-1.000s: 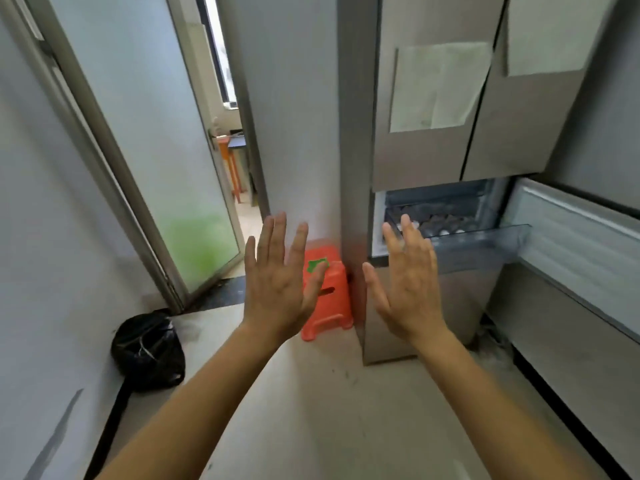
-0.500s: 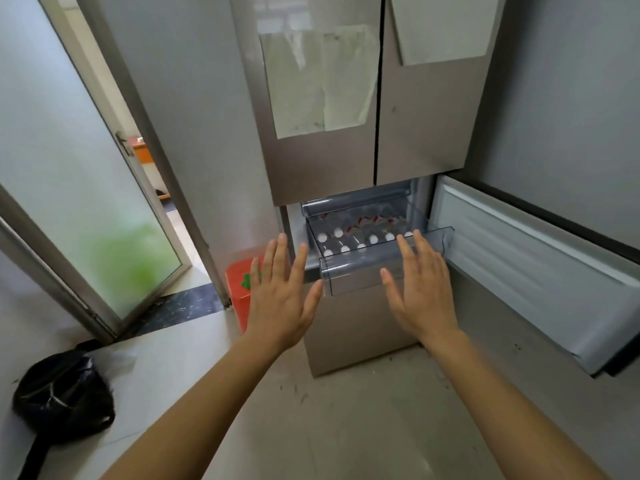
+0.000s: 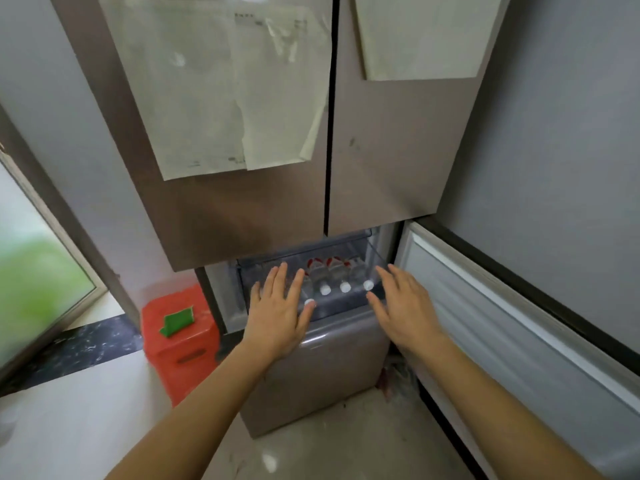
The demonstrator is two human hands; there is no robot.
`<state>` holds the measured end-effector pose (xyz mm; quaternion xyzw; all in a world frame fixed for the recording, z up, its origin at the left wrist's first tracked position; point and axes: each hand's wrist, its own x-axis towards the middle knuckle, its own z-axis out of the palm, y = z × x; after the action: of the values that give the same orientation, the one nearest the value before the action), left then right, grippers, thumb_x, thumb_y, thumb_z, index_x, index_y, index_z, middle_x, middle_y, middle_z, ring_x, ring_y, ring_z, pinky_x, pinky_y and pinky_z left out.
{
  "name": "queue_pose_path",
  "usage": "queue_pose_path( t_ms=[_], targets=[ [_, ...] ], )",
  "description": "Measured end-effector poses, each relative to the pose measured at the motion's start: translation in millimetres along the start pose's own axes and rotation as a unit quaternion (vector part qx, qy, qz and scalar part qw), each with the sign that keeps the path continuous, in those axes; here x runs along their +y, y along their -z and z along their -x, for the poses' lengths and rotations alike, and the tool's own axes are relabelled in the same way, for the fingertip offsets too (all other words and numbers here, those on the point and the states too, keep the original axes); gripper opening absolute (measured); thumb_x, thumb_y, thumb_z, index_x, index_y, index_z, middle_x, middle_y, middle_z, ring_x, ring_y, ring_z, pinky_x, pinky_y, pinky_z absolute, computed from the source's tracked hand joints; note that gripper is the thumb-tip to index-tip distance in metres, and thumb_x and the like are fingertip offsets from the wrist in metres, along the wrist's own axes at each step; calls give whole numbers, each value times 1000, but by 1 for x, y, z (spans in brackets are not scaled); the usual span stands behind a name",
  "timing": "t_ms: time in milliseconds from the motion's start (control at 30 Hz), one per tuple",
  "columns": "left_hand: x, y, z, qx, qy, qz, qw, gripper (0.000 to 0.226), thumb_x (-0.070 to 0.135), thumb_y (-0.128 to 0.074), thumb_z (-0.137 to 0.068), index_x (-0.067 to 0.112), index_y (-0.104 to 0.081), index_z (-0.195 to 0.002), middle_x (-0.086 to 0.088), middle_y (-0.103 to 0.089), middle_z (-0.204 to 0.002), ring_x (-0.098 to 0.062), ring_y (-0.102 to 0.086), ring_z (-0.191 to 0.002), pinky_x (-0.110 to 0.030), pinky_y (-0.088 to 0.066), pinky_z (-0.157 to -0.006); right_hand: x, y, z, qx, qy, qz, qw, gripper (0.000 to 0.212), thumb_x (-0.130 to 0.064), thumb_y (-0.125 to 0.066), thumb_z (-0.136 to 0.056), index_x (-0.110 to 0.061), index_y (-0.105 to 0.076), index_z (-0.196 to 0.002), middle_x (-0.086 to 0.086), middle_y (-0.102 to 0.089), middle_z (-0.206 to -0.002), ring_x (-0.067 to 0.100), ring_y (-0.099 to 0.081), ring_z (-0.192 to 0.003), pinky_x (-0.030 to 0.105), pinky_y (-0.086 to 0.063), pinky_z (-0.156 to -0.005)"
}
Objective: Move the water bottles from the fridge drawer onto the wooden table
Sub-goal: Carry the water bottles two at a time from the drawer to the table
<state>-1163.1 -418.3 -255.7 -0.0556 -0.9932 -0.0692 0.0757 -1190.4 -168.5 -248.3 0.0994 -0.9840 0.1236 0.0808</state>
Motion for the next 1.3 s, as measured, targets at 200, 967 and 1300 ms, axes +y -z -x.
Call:
queue_pose_path(
  t_ms=[200,967,1300],
  targets=[
    [4,-51,-77,-113,12,11,993,68,58,-23,-101,24,-8,-158,-11,-4,-165,-30,-5,-152,-52,-17,-120,38,-31,-72,-100,-28,15,994,59,-50,-38,-103,-18,-31,-152,14,-30,-159,31,-29,-146,45,-36,-112],
    [9,-194,-188,-345,263,86,897,55,50,-34,-101,31,-27,-151,-27,-32,-150,-45,-31,-138,-52,-35,-111,97,-204,-253,-433,-25,75,898,70,-35,-55,-96,-30,-21,-157,14,-2,-160,47,-39,-132,47,-46,-100],
    [12,-176,-167,-374,240,164,881,45,40,-30,-105,17,-50,-138,-17,-52,-141,-30,-51,-127,-36,-39,-105,91,-206,-221,-439,9,162,884,63,-15,-61,-92,-13,-37,-150,21,-24,-154,35,-46,-131,40,-47,-105]
  ],
)
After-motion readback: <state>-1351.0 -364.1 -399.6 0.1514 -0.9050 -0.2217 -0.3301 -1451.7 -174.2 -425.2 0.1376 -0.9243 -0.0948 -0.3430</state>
